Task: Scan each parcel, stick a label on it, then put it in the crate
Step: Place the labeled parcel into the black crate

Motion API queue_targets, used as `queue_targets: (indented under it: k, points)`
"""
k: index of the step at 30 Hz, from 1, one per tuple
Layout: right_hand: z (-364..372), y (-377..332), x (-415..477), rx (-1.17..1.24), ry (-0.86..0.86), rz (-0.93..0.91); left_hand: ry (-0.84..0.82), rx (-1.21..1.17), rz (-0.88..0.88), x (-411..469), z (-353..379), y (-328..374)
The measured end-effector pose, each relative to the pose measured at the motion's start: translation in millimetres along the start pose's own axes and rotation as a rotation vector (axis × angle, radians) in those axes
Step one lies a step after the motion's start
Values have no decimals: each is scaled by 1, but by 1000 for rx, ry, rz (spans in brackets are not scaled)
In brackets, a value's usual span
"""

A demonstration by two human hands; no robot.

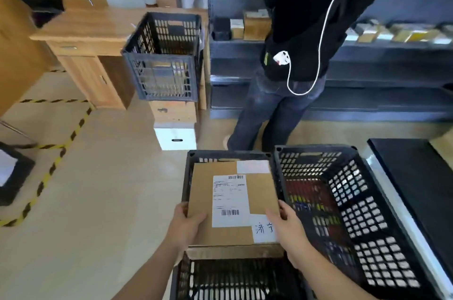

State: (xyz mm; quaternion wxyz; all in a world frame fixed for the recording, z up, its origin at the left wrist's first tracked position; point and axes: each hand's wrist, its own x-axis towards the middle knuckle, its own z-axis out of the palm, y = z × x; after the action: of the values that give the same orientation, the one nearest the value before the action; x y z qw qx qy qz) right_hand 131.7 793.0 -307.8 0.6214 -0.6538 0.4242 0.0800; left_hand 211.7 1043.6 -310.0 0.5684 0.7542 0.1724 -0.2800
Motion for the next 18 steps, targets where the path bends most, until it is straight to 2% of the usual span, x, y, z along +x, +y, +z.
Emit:
queue_targets:
  k: [8,18]
  points:
    - [29,3,86,-87,-15,74,-67,173,-4,88,16,2]
    - [31,24,136,-198,-85,29,-82,255,23,124,34,-9]
